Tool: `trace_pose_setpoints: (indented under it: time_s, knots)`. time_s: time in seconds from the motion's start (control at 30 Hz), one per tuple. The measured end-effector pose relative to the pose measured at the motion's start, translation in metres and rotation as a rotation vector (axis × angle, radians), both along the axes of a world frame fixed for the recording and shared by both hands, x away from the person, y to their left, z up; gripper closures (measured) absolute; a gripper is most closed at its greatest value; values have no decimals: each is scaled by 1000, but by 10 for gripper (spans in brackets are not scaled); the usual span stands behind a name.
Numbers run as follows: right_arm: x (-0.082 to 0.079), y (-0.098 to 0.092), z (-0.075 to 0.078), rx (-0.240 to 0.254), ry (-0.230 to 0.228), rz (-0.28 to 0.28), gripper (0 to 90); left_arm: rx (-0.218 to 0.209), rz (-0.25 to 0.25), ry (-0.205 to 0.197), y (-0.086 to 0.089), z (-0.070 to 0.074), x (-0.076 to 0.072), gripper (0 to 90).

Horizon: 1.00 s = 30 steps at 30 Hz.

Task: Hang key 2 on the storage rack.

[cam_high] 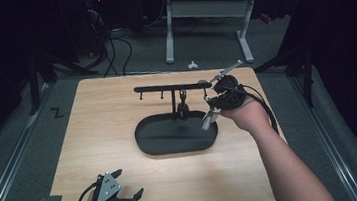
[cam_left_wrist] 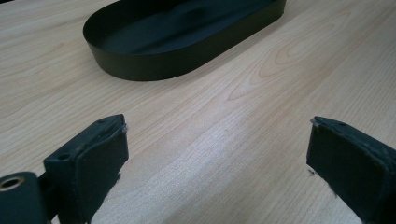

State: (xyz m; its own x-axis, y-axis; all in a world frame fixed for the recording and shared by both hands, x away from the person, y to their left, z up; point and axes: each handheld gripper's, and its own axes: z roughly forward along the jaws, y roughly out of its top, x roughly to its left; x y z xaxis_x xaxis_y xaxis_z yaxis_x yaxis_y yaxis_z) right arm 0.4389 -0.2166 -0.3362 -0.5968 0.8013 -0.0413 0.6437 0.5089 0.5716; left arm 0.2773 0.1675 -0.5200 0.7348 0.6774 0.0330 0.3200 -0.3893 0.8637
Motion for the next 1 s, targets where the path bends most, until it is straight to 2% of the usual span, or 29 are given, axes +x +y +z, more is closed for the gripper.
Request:
trace_pose_setpoints:
  time_s: [0.27, 0.37, 0.5, 0.6, 0.77, 0.93, 1.0]
  knots:
    - [11, -1, 1, 24, 14, -6, 862, -3, 3, 0, 1, -1, 0, 60]
    - [15, -4, -2, 25, 21, -13, 861, 5, -1, 6, 1, -1, 1, 60]
    - [21, -7, -7, 52, 29, -28, 855, 6, -2, 6, 0, -1, 0, 60]
    - [25, -7, -9, 46, 16, -32, 837, 5, -3, 6, 1, -1, 0, 60]
    - [31, -9, -15, 30, 6, -73, 805, -2, 1, 5, 2, -1, 0, 60]
    - [29, -11, -19, 23, 9, -91, 758, -1, 3, 8, 3, 0, 1, 60]
    - [26, -12, -21, 13, 2, -99, 708, -1, 8, 3, 1, -1, 1, 60]
